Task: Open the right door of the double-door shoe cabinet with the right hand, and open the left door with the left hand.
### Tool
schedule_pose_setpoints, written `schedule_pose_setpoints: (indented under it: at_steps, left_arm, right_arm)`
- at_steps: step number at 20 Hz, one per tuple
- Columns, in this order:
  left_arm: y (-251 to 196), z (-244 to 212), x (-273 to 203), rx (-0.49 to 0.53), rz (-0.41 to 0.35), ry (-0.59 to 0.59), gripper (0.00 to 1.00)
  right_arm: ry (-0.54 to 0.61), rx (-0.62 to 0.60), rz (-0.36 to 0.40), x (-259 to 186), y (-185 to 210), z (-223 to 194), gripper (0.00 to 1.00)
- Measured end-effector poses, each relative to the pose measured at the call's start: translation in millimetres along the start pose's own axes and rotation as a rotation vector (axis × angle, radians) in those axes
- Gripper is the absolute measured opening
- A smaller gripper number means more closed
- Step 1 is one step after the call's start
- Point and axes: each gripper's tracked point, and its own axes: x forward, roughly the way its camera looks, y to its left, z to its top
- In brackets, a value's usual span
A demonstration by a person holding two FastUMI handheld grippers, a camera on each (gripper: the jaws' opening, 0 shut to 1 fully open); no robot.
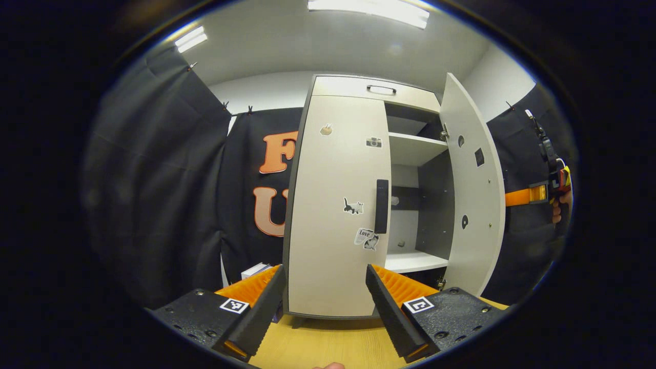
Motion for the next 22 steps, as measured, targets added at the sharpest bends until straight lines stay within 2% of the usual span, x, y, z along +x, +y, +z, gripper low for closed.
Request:
schedule_pose_setpoints:
  at_steps: [5,6,9,17,18,20,21,22]
  left_arm:
    - [-9,-2,3,0.006,-0.027,-0.002,0.94]
    - [-8,-3,3,0.007,-0.024,0.001,0.92]
    - [-4,-7,4,0.005,-0.016,0.009,0.94]
    - [-11,-10,6,0.003,-0.033,0.019,0.94]
    - [-12,-9,6,0.003,-0.036,0.018,0.92]
    - [-14,-9,7,0.000,-0.041,0.018,0.94]
    - [-17,-9,7,-0.002,-0.046,0.019,0.94]
    - [-19,-10,8,-0.003,-0.051,0.021,0.94]
  right_arm:
    - [-0.023,0.008,-0.028,-5,-10,0,0.22]
    - [-0.027,0.008,-0.040,-6,-13,1,0.22]
    - [-0.035,0.014,-0.079,-8,-24,1,0.22]
    - [-0.048,0.007,-0.211,-15,-66,7,0.16]
    - [-0.047,0.004,-0.225,-17,-72,7,0.13]
    - [-0.050,0.027,-0.217,-18,-75,8,0.12]
    - [-0.049,0.044,-0.200,-17,-73,7,0.12]
    - [-0.043,0.054,-0.191,-17,-72,5,0.26]
